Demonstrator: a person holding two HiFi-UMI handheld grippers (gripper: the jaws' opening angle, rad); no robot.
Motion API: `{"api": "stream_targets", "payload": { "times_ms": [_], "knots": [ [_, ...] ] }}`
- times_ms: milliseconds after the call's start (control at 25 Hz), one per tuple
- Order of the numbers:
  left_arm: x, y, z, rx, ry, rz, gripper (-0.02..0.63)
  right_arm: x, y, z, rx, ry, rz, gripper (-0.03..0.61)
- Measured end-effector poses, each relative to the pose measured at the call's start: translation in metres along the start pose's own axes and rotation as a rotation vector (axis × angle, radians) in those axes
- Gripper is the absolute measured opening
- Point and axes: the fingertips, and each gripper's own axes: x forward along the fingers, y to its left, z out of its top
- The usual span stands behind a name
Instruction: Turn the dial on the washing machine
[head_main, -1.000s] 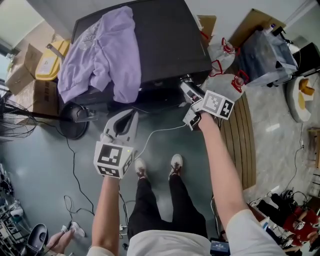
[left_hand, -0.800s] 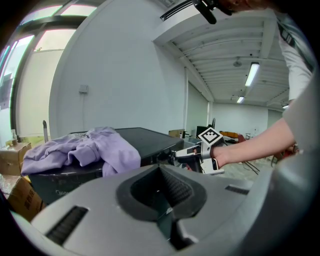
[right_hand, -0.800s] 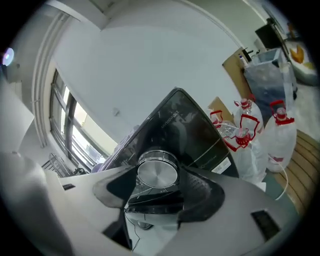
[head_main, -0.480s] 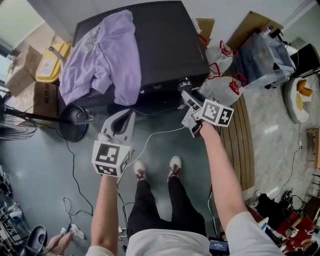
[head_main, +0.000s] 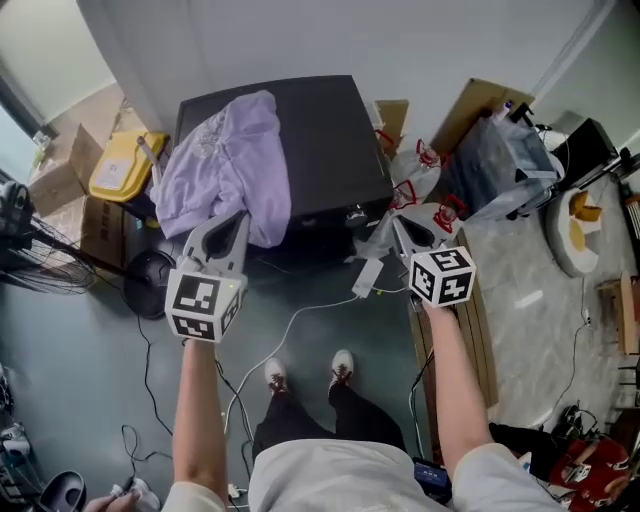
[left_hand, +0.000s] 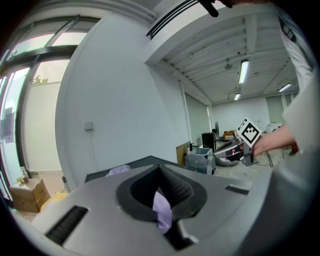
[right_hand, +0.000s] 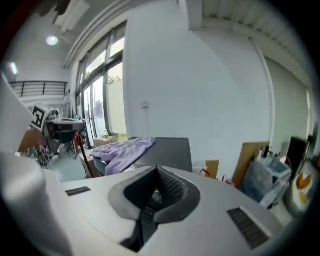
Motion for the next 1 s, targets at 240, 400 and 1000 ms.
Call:
{"api": "stream_targets", "payload": {
  "times_ms": [240, 400, 1000],
  "knots": [
    [-0.036, 0.027, 0.056, 0.064, -0.066, 0.047, 0.014, -0.054, 0.038, 0.103, -0.193, -0.138, 0.015, 0.012],
    [-0.055, 0.039, 0.098, 0.087, -0.128, 0.073, 0.014, -0.08, 0.061, 0.157, -0.24, -0.233, 0.027, 0.012],
    [-0.106, 0.022, 0.169, 0.192, -0.265, 0.06, 0.014, -0.128, 0.137, 0.226, -0.368, -0.392, 0.095, 0.012]
  ]
}}
